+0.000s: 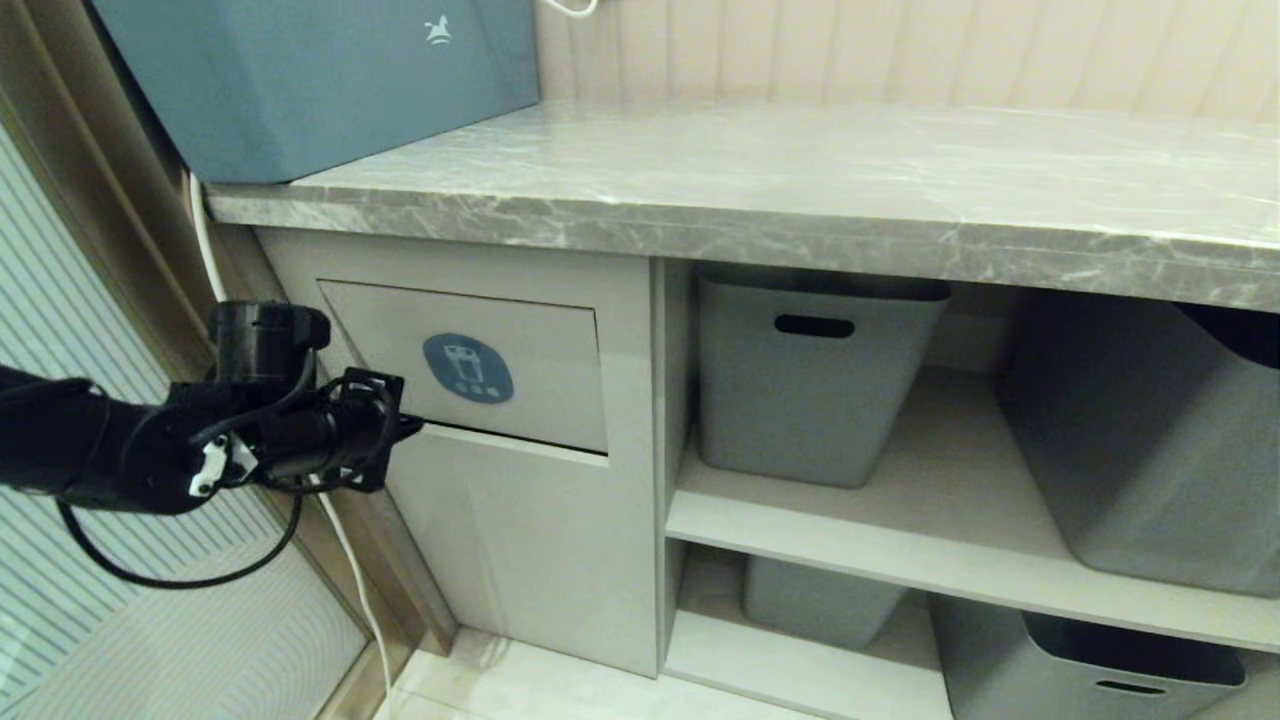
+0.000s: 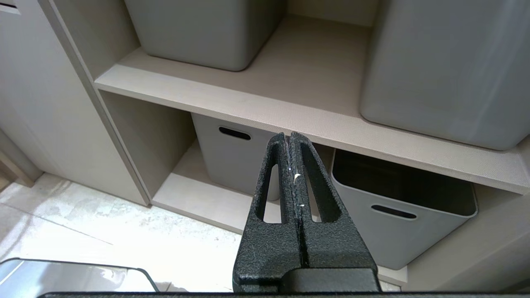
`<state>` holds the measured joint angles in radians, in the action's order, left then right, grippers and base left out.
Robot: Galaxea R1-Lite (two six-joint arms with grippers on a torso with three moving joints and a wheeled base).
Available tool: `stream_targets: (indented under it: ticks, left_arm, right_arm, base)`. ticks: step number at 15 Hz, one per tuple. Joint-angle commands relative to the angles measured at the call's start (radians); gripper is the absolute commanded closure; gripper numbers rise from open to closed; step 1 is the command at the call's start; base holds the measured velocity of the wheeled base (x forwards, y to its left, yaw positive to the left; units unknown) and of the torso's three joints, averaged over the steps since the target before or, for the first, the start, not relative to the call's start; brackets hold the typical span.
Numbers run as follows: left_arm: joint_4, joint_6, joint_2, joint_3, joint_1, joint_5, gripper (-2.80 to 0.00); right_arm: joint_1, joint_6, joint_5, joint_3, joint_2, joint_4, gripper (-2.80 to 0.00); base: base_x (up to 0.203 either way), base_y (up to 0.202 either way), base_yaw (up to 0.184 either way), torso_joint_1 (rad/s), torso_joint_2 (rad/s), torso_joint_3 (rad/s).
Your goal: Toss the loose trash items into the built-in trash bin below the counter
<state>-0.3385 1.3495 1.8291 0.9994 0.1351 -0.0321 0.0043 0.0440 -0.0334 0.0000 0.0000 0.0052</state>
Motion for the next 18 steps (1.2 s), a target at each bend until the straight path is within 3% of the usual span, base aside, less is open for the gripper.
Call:
stream_targets:
  ticks: [1,5,7,9,15,18]
  left_arm:
    - [-0.007,-0.035,-0.104,-0.101,0.006,-0.005,0.0]
    - [-0.017,-0.202,-0.266,-0.29,0.021,-0.009,0.0]
    - [-0.056,-0.333,-0.346,-0.397,0.023,-0.008,0.0]
    - [-0.112,-0.506,-0.429,-0.503,0.023,-0.008,0.0]
    - [-0.184,-1.119,-0.748,-0.792,0.02,-0.033,0.0]
    - [-0.182,-1.311,-0.967,-0.909,0.014,-0.053,0.0]
  right_arm:
    - [0.0,0.0,0.0,0.0,-0.002,0.0,0.0]
    - [0.0,0.0,0.0,0.0,-0.002,-0.001,0.0]
    - [0.0,0.0,-0.002,0.0,-0.002,0.0,0.0]
    - [0.0,0.002,-0.002,0.0,-0.002,-0.001,0.0]
    - [0.0,0.0,0.0,0.0,-0.002,0.0,0.0]
    - [0.0,0.002,-0.001,0.0,-0.002,-0.001,0.0]
  base:
    - [0.0,0.0,0.0,0.0,0.0,0.0]
    - [0.0,0.0,0.0,0.0,0.0,0.0]
    - [0.0,0.0,0.0,0.0,0.0,0.0]
    - [0.0,0.0,0.0,0.0,0.0,0.0]
    - [0.0,0.0,0.0,0.0,0.0,0.0]
    - [0.0,0.0,0.0,0.0,0.0,0.0]
